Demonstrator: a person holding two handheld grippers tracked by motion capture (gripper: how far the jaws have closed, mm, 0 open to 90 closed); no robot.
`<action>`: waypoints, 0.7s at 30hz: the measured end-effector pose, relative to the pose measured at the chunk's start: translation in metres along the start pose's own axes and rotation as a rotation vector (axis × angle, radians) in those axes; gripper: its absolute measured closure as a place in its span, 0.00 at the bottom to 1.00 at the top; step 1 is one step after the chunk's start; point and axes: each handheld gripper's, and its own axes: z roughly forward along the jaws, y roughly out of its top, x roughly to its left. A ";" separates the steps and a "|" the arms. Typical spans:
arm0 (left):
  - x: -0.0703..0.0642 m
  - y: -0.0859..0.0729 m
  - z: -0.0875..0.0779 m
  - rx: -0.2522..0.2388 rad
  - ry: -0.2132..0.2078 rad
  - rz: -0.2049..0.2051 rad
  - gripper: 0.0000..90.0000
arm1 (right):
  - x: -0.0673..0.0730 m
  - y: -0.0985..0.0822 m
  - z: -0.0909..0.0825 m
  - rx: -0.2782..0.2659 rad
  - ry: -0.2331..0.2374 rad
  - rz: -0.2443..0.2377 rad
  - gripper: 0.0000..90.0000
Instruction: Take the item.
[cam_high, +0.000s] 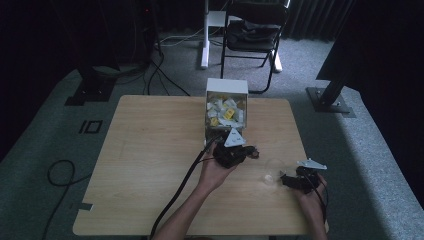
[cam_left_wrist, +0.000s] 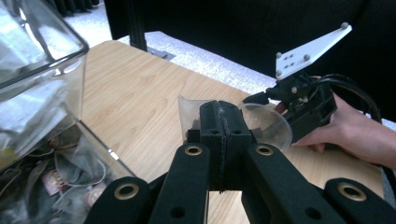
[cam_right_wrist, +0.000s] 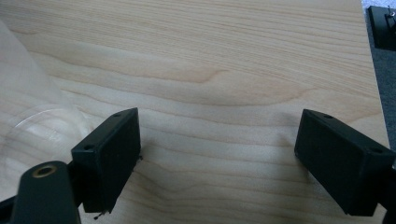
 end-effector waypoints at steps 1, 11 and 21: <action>-0.001 0.000 0.001 -0.002 0.000 0.000 1.00 | 0.000 0.000 0.000 0.000 0.000 0.000 0.16; -0.008 0.004 0.009 -0.007 -0.020 -0.001 1.00 | 0.000 0.000 0.000 -0.002 0.000 -0.001 0.16; -0.013 0.007 0.019 -0.009 -0.037 -0.001 1.00 | 0.000 0.000 0.000 -0.003 0.000 -0.002 0.16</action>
